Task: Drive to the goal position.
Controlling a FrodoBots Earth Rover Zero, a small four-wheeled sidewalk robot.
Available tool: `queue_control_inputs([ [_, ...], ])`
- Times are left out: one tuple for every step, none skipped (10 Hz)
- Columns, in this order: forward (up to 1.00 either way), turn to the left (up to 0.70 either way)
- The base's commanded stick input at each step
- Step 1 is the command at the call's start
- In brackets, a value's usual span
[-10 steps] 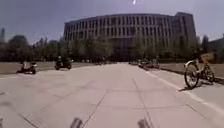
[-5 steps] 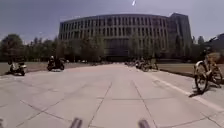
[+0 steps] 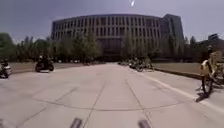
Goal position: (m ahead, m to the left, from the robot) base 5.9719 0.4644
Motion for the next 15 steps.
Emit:
queue_control_inputs([
  [1.00, 0.00],
  [1.00, 0.00],
  [1.00, 0.00],
  [1.00, 0.00],
  [1.00, 0.00],
  [1.00, 0.00],
  [1.00, 0.00],
  [1.00, 0.00],
  [1.00, 0.00],
  [1.00, 0.00],
  [1.00, 0.00],
  [1.00, 0.00],
  [1.00, 0.00],
  [1.00, 0.00],
  [1.00, 0.00],
])
